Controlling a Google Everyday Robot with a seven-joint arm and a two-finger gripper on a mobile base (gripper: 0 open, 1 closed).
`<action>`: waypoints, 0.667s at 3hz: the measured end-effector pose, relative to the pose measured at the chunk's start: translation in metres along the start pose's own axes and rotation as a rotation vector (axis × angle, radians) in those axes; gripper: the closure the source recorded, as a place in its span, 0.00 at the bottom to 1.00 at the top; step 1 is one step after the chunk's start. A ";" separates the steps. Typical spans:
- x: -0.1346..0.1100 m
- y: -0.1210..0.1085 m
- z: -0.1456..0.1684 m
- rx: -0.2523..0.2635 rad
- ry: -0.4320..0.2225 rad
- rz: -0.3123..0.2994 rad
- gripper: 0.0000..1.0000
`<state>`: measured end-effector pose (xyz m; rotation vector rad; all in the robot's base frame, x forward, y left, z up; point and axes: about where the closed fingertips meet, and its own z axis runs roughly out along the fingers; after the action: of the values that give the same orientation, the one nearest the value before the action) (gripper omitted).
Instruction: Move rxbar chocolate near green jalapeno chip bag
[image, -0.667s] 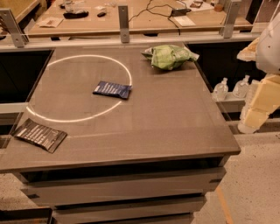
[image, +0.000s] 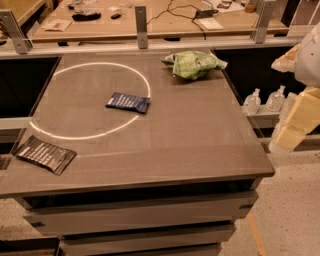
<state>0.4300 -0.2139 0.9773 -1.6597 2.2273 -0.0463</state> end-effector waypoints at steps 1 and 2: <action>-0.003 0.015 -0.001 0.010 -0.091 0.058 0.00; -0.017 0.037 0.008 -0.016 -0.220 0.100 0.00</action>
Offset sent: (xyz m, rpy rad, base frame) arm -0.0476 0.0610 -0.0207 0.4521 -0.0262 -0.0339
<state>0.4023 -0.1853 0.9658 -1.4807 2.1445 0.1720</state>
